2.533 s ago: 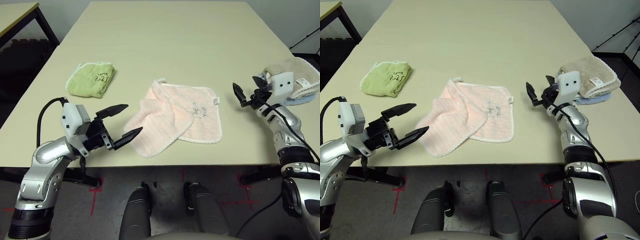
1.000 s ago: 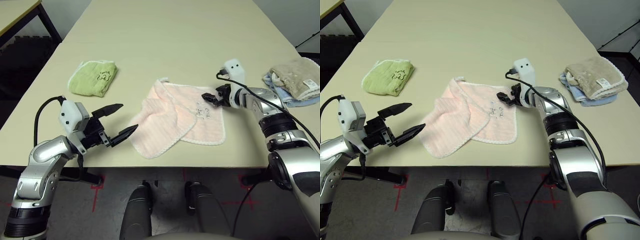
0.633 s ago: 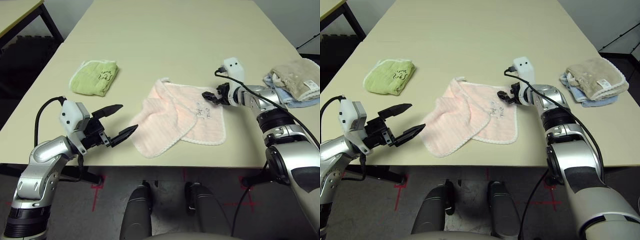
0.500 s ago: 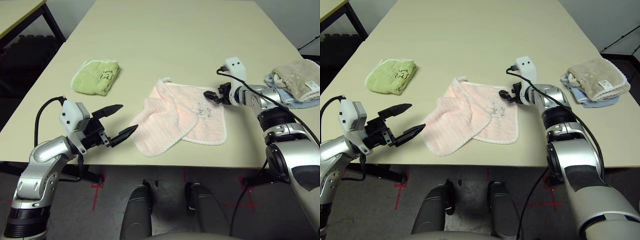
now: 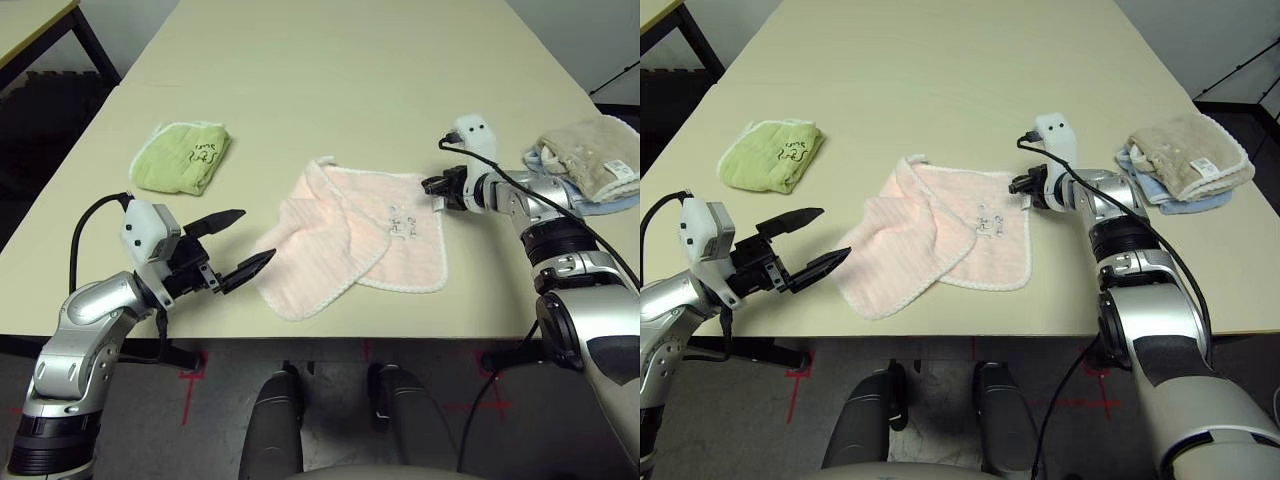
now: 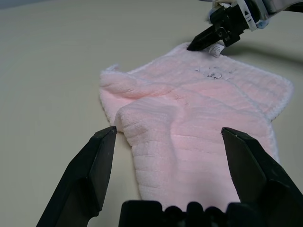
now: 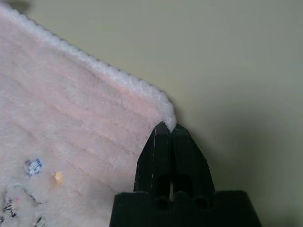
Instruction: Fold the towel and set it aside.
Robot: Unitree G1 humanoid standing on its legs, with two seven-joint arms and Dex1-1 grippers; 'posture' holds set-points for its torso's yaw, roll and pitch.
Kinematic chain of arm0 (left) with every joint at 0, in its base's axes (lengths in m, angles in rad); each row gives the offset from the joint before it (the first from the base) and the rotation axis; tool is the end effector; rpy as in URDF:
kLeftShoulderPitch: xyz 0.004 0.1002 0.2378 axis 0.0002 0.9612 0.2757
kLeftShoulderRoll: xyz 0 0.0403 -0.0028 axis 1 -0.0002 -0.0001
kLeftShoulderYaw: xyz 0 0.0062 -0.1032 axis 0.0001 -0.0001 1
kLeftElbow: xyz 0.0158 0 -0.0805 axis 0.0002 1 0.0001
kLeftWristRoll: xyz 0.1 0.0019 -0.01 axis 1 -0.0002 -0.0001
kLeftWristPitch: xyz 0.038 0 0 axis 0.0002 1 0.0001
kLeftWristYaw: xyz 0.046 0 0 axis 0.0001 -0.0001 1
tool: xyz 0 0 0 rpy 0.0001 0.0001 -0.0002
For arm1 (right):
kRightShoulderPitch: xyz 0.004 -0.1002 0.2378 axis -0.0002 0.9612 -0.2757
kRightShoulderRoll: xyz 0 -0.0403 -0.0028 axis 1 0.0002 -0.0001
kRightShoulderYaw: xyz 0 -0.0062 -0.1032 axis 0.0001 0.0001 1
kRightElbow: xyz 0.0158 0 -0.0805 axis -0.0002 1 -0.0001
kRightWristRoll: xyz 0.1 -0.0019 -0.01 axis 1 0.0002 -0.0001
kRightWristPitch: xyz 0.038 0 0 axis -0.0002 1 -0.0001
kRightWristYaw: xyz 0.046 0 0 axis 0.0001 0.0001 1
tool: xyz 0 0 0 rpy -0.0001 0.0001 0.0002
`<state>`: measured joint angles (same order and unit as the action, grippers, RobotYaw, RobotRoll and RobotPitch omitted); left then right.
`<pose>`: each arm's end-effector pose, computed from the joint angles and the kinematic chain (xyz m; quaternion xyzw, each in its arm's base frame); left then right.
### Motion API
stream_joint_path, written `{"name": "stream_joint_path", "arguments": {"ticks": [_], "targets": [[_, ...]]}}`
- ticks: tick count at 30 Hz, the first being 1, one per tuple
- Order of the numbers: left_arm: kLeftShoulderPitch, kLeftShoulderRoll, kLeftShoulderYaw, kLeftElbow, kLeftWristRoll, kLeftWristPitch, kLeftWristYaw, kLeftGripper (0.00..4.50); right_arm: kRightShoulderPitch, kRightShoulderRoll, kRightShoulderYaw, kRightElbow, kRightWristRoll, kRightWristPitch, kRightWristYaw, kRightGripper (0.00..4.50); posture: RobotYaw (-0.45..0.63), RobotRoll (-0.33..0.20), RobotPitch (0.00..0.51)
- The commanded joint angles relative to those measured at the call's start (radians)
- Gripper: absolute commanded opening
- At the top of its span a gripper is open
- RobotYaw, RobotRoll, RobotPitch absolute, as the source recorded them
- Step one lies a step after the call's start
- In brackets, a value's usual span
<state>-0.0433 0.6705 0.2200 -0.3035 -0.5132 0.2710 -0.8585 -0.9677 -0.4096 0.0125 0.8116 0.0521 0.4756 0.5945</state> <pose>0.2018 0.2659 0.1543 0.1133 -0.0280 -0.3999 0.9091 0.3542 -0.2113 0.1658 -0.0958 0.1862 0.2192 0.9530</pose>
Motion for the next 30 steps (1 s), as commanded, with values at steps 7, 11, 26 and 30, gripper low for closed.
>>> {"name": "stream_joint_path", "arguments": {"ticks": [7,11,26,30], "targets": [[-0.031,-0.002,-0.017,0.004,0.008,0.025,0.027,4.5,-0.028,-0.066,0.058,0.059,-0.186,-0.496,-0.216,0.02,-0.08,0.0,0.18],[-0.042,-0.005,-0.016,0.01,0.012,0.033,0.045,4.5,-0.045,-0.074,0.068,0.091,-0.227,-0.636,-0.271,0.02,-0.08,0.0,0.179],[-0.123,-0.043,-0.053,0.032,0.021,0.077,0.106,4.5,-0.144,-0.081,0.035,0.122,-0.223,-0.937,-0.294,0.02,-0.1,0.0,0.167],[-0.148,-0.048,-0.06,0.049,0.025,0.076,0.111,4.5,-0.187,-0.084,0.028,0.133,-0.22,-0.962,-0.303,0.02,-0.1,0.0,0.164]]}}
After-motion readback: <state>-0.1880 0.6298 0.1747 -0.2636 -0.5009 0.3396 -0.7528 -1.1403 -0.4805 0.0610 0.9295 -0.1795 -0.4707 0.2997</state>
